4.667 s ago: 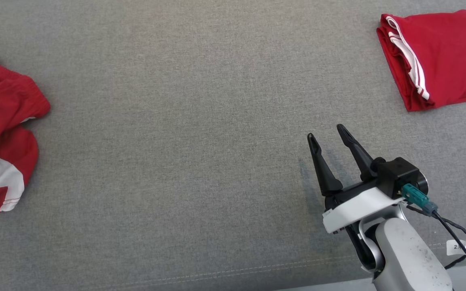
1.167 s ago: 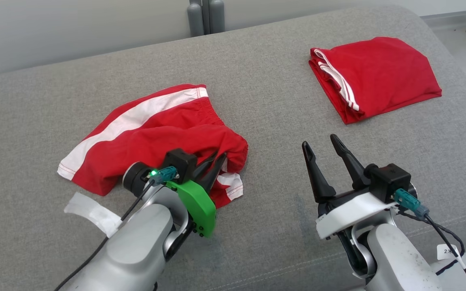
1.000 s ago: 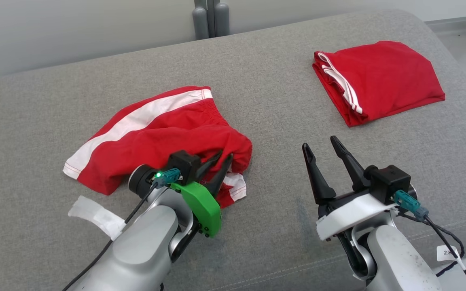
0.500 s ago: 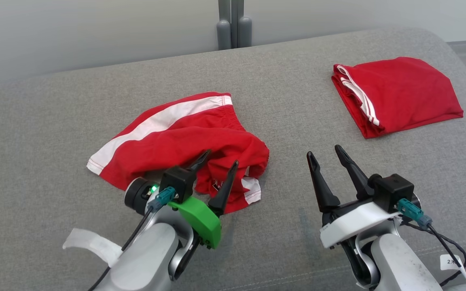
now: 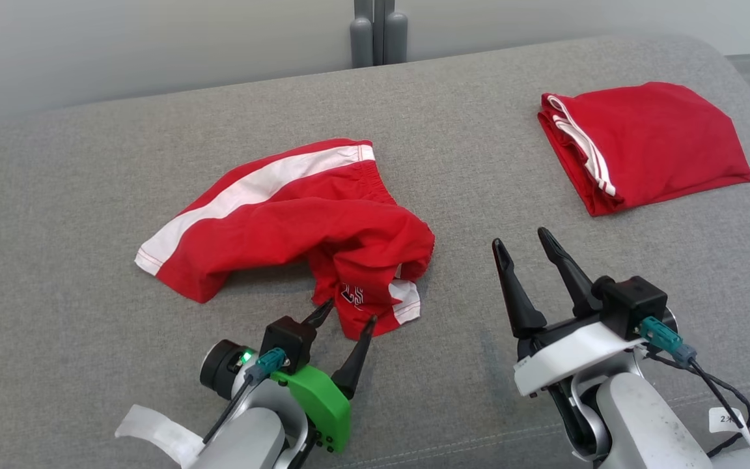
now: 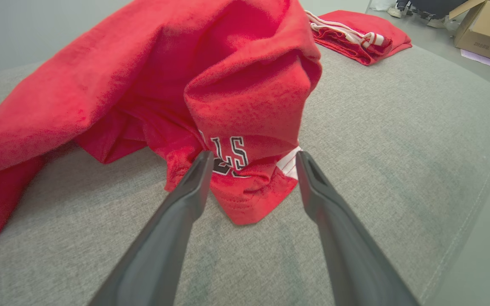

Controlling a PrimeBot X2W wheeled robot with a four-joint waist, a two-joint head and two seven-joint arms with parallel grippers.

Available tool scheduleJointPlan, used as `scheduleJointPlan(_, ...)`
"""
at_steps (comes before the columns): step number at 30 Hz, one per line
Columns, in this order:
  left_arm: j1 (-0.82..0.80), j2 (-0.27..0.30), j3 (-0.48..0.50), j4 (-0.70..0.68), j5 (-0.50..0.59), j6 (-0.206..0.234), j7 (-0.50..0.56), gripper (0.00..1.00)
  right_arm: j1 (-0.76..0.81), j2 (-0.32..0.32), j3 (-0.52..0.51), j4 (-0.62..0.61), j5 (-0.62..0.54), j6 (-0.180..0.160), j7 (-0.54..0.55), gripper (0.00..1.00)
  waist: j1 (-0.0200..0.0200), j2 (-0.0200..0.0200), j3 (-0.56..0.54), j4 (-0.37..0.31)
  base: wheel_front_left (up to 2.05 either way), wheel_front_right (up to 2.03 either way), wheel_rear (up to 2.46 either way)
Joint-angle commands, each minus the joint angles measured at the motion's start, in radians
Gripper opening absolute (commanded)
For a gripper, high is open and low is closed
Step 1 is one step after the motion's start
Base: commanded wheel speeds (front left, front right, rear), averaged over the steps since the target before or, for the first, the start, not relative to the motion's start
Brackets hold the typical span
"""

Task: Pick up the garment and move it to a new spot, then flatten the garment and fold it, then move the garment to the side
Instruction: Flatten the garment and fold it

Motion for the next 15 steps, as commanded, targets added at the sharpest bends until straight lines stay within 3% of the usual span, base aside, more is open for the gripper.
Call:
scheduleJointPlan(1,0.0,-0.003,0.009,0.008,0.005,-0.004,-0.002,1.0,-0.004,-0.002,-0.002,-0.003,0.003,0.0,-0.003,1.0,0.0001,0.0,0.009,-0.011,0.0,0.0,0.0)
scheduleJointPlan(14,-0.044,-0.024,0.057,0.188,0.028,-0.026,-0.003,1.0,-0.025,-0.002,-0.006,-0.008,0.0,0.0,-0.003,1.0,0.0001,0.0,0.045,-0.072,0.0,0.0,0.0)
scheduleJointPlan(15,-0.048,-0.027,0.059,0.198,0.027,-0.028,-0.003,0.91,-0.025,-0.001,-0.007,-0.008,-0.001,0.0,-0.003,1.0,0.0001,0.0,0.046,-0.075,0.0,0.0,0.0)
